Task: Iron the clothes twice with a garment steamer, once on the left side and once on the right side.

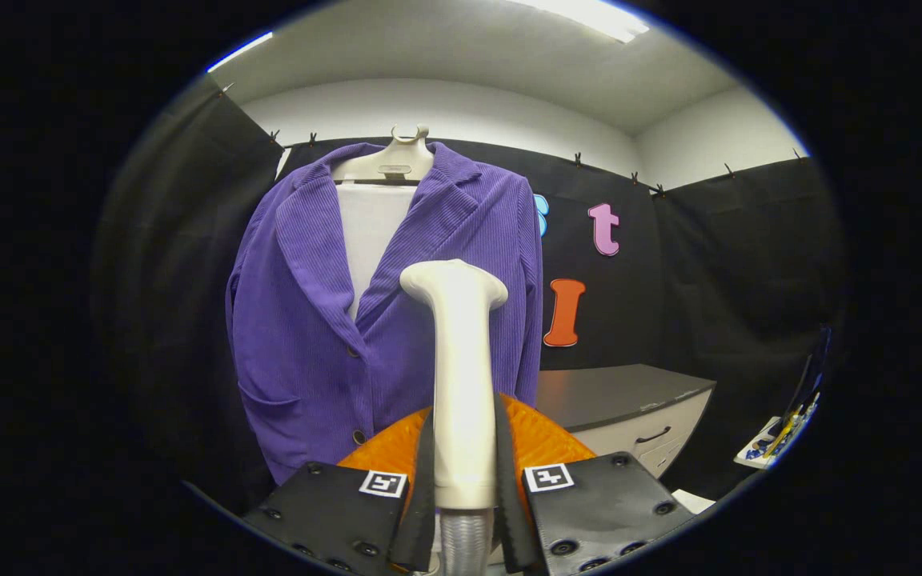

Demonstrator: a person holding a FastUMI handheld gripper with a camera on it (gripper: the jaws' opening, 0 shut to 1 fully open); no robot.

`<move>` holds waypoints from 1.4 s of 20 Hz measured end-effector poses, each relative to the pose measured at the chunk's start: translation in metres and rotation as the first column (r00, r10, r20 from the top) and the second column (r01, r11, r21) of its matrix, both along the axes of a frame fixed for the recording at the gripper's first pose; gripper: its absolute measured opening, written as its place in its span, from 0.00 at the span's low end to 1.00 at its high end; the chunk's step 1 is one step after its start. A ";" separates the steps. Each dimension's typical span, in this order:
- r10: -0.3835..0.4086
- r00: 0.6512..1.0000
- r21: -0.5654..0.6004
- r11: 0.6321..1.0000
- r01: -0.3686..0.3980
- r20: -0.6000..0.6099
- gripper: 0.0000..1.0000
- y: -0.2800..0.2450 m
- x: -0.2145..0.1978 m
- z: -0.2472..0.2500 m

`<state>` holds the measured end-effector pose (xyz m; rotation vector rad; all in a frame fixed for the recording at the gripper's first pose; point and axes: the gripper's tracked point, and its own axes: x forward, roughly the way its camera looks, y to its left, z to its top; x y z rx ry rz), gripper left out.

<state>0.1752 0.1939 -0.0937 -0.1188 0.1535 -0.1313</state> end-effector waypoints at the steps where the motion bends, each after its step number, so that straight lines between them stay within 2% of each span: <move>1: -0.001 1.000 0.001 1.000 0.001 -0.010 0.40 0.000 -0.002 -0.004; 28: 0.022 0.975 0.021 1.000 -0.017 -0.220 0.40 -0.009 -0.072 -0.107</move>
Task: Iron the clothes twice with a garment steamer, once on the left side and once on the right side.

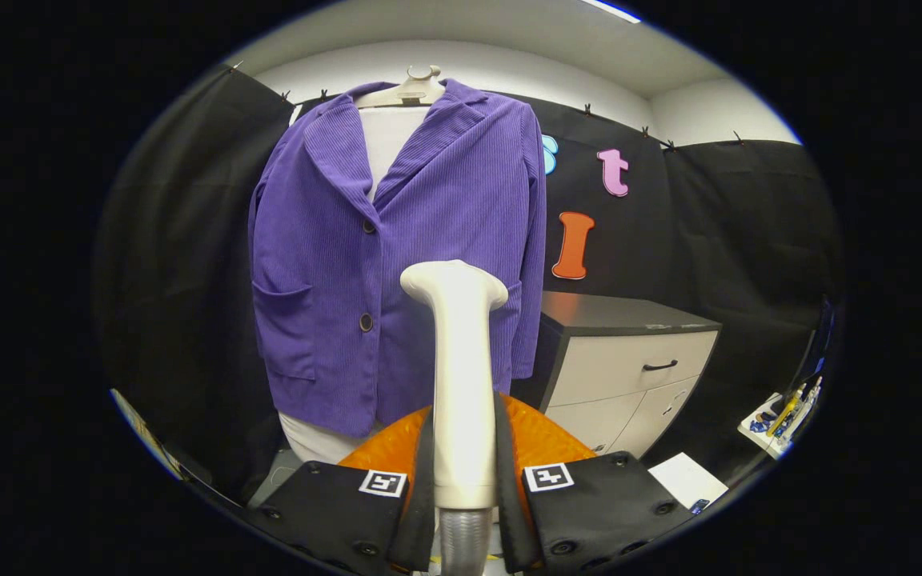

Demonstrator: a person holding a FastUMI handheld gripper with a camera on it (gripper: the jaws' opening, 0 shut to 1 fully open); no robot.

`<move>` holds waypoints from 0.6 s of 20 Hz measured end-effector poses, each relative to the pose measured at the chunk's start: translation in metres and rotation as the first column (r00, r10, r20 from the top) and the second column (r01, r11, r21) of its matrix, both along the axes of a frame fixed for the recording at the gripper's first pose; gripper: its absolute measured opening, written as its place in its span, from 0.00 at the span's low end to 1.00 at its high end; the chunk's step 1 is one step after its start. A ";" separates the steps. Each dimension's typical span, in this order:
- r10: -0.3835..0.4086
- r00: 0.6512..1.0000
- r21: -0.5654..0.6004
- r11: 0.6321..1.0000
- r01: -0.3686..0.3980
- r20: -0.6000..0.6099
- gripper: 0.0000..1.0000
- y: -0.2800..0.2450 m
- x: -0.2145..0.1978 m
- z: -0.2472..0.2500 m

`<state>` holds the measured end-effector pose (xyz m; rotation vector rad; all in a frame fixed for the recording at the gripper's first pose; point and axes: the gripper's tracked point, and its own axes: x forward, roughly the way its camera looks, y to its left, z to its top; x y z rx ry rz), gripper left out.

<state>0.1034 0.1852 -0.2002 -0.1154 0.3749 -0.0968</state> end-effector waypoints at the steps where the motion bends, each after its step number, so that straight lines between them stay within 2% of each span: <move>1: 0.003 1.000 0.000 1.000 -0.003 -0.010 0.40 0.000 -0.003 -0.005; 12: 0.012 0.992 0.031 0.999 -0.008 -0.124 0.41 -0.005 -0.028 -0.058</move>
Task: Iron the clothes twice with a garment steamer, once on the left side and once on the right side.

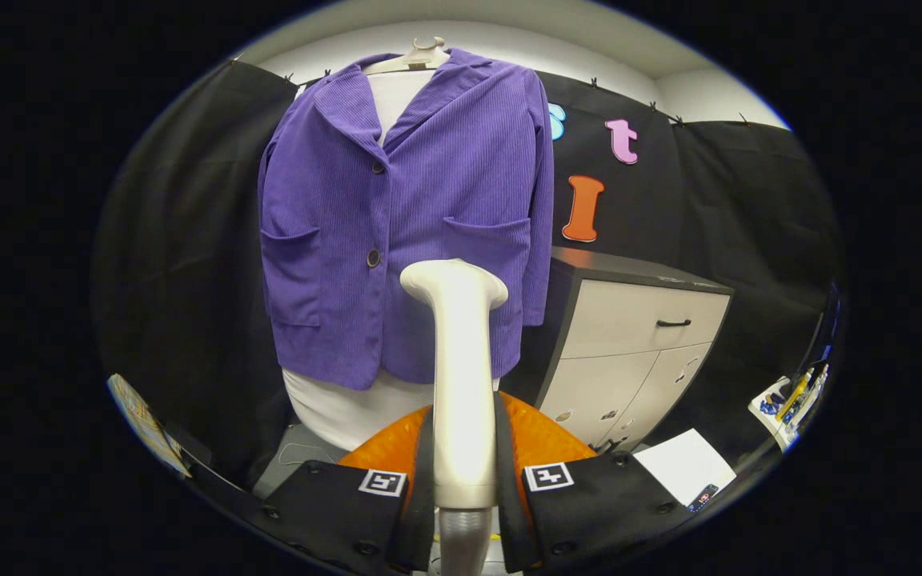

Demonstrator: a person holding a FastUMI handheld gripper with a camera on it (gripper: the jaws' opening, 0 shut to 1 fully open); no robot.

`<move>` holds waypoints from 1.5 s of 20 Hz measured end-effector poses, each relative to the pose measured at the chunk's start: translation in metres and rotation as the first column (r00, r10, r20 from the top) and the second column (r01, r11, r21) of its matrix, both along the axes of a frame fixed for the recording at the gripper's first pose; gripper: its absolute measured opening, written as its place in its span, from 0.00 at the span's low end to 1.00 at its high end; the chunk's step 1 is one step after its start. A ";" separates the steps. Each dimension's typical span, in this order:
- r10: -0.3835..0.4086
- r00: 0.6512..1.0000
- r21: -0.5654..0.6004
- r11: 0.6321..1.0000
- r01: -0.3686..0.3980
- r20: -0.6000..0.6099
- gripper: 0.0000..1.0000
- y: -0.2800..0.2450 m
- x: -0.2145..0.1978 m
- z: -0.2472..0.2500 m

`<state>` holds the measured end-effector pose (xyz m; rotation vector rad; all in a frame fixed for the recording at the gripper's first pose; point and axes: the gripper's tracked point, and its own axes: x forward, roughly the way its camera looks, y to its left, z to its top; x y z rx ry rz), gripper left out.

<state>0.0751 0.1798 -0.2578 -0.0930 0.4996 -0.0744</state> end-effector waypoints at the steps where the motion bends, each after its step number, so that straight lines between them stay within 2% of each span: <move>1: -0.001 1.000 0.001 1.000 0.001 -0.009 0.41 0.000 -0.003 -0.003; 8: -0.002 1.000 -0.001 1.000 0.002 -0.025 0.40 0.000 -0.008 -0.009; 12: -0.016 1.000 -0.002 1.000 0.016 0.004 0.41 -0.002 -0.007 0.007; 17: -0.037 0.993 -0.008 0.999 0.038 0.111 0.41 -0.002 -0.001 0.058; 21: -0.045 0.973 -0.072 0.995 0.063 0.228 0.40 0.001 0.007 0.115; 30: 0.027 0.922 -0.063 0.998 -0.003 0.387 0.40 0.063 0.037 0.198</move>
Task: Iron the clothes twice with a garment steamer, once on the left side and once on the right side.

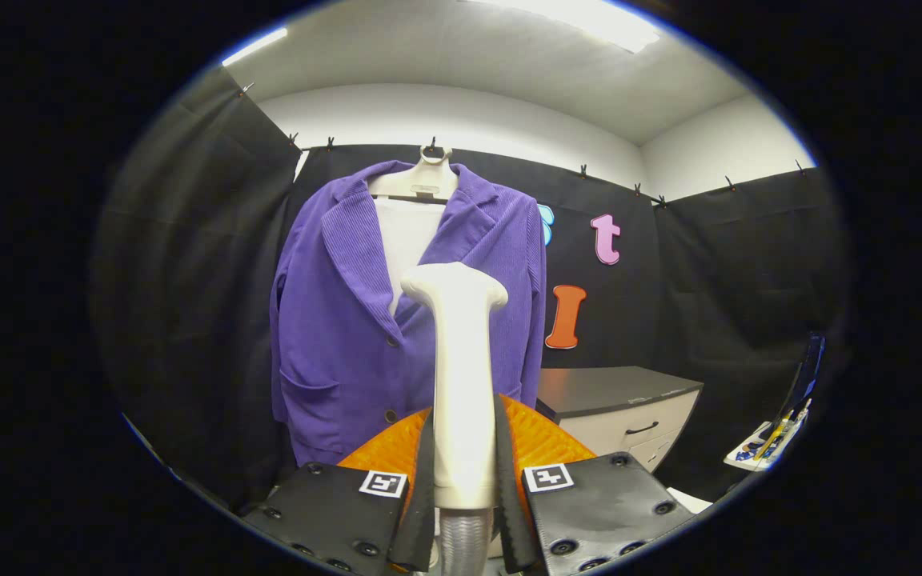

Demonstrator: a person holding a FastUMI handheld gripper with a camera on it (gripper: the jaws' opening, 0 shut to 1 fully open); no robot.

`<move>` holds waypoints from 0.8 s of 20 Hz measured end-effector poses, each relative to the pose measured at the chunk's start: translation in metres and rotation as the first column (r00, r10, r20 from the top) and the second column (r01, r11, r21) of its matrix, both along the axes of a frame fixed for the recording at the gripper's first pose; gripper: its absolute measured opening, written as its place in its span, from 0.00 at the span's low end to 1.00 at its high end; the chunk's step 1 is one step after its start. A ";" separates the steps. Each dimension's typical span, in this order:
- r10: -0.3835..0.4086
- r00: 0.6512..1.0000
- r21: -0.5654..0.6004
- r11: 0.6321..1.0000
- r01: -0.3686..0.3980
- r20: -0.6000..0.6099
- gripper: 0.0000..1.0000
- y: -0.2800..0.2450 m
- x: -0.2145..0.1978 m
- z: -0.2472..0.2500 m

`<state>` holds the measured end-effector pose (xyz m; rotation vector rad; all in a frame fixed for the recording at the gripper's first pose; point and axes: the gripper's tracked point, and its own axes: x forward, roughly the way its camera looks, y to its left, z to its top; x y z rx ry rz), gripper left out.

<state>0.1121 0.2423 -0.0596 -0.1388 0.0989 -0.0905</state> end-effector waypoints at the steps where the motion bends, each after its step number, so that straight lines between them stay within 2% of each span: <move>1: 0.010 1.000 -0.003 1.000 -0.010 0.019 0.40 0.008 0.002 0.008; 8: 0.106 0.991 0.015 0.994 -0.108 0.086 0.40 0.076 0.025 0.036; 16: 0.169 0.981 0.001 0.985 -0.170 0.095 0.40 0.135 0.053 0.028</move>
